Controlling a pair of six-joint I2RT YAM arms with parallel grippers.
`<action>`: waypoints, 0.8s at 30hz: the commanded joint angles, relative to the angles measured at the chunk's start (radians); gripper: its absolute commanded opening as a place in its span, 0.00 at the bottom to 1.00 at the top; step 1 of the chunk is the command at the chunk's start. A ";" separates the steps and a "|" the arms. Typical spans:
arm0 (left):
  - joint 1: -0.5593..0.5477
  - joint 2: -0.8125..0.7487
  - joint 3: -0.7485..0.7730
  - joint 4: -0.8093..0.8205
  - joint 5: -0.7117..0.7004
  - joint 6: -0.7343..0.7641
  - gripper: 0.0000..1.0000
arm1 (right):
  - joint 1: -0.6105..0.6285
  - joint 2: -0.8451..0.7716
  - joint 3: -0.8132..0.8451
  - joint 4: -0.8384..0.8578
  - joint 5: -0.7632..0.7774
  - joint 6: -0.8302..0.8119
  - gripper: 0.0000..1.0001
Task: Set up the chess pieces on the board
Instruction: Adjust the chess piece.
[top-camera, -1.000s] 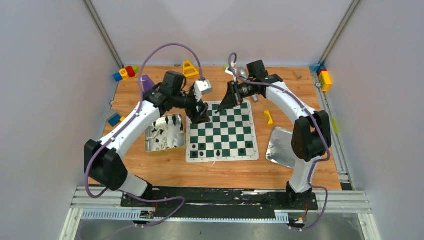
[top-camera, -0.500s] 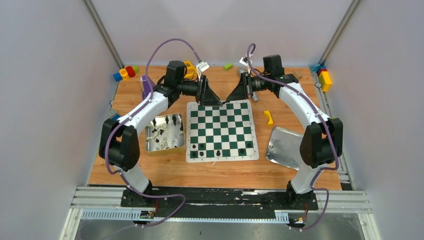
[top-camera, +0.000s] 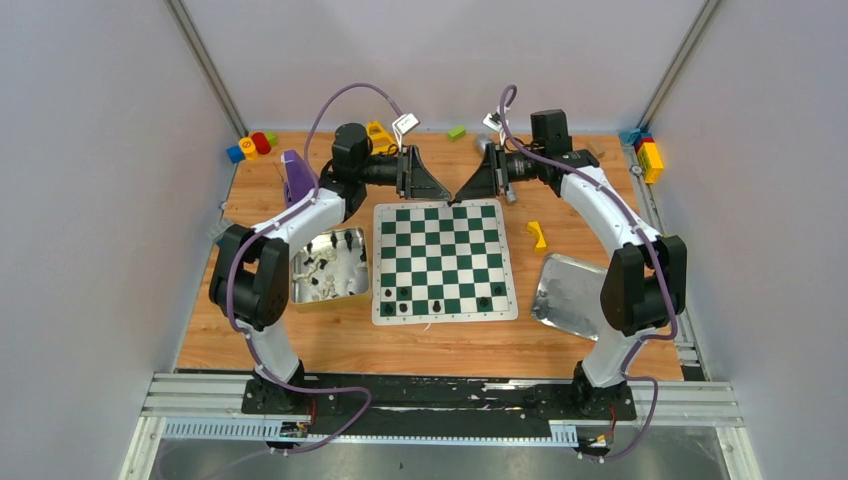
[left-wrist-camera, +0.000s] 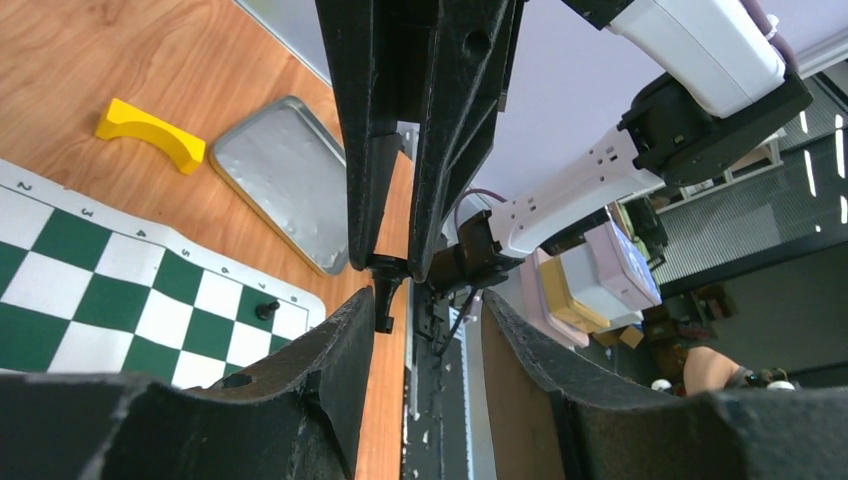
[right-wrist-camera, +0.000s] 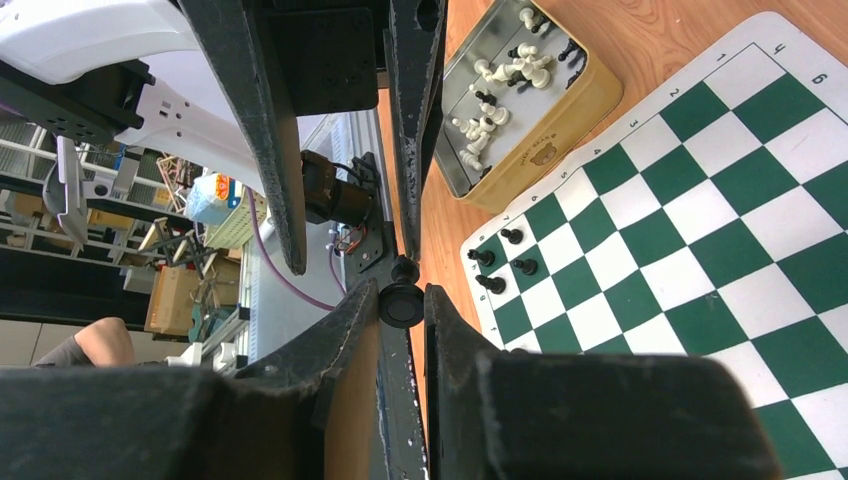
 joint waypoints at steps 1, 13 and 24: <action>-0.017 0.006 -0.008 0.108 0.030 -0.073 0.50 | -0.011 -0.022 -0.008 0.060 -0.042 0.022 0.00; -0.020 0.010 -0.001 -0.019 -0.003 0.032 0.60 | -0.025 -0.042 -0.033 0.092 -0.070 0.043 0.00; -0.030 0.013 0.003 -0.067 -0.029 0.063 0.52 | -0.035 -0.051 -0.040 0.120 -0.071 0.059 0.00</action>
